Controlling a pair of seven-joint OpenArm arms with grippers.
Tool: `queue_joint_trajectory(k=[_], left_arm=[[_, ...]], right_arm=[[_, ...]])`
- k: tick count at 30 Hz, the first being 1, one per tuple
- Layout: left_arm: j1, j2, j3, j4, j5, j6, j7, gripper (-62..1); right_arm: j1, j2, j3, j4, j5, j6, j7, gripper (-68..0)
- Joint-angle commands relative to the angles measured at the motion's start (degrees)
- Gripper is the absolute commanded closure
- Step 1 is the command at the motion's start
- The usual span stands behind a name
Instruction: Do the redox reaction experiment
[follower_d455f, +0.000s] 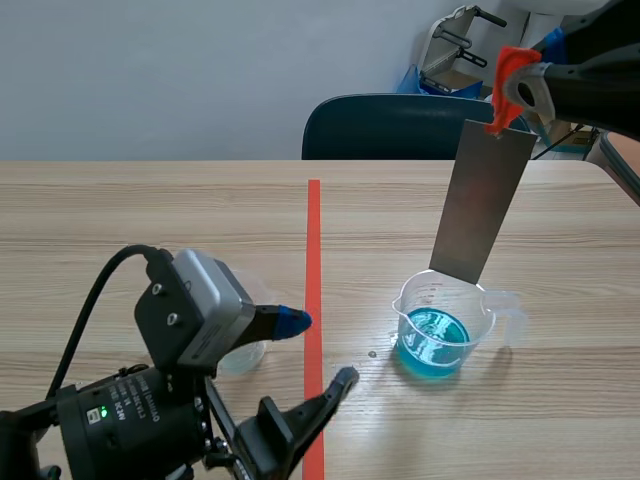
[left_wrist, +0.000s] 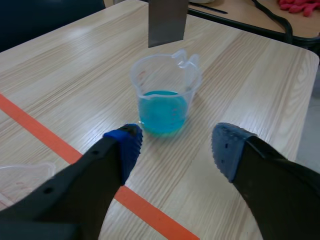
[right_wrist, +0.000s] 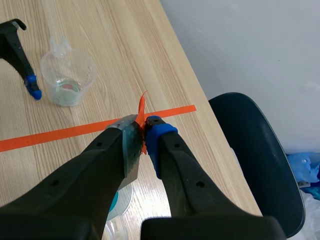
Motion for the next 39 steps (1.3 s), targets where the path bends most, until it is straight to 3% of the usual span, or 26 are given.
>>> queue_joint_trajectory(k=[1,2,14,39], left_arm=[[-0.4,1.0,0.3,0.5,-0.6,0.9,-1.0,-55.6],[-0.3,1.0,0.3,0.6,-0.6,0.9,-1.0,-62.3],[0.1,1.2,0.3,0.6,-0.8,3.7,-0.6,-62.3],[0.1,1.2,0.3,0.6,-0.8,3.7,-0.6,-62.3]], right_arm=[[1.3,0.0,0.2,0.2,0.6,0.4,1.0,-0.8],[1.3,0.0,0.2,0.2,0.6,0.4,1.0,-0.8],[1.3,0.0,0.2,0.2,0.6,0.4,1.0,-0.8],[1.3,0.0,0.2,0.2,0.6,0.4,1.0,-0.8]])
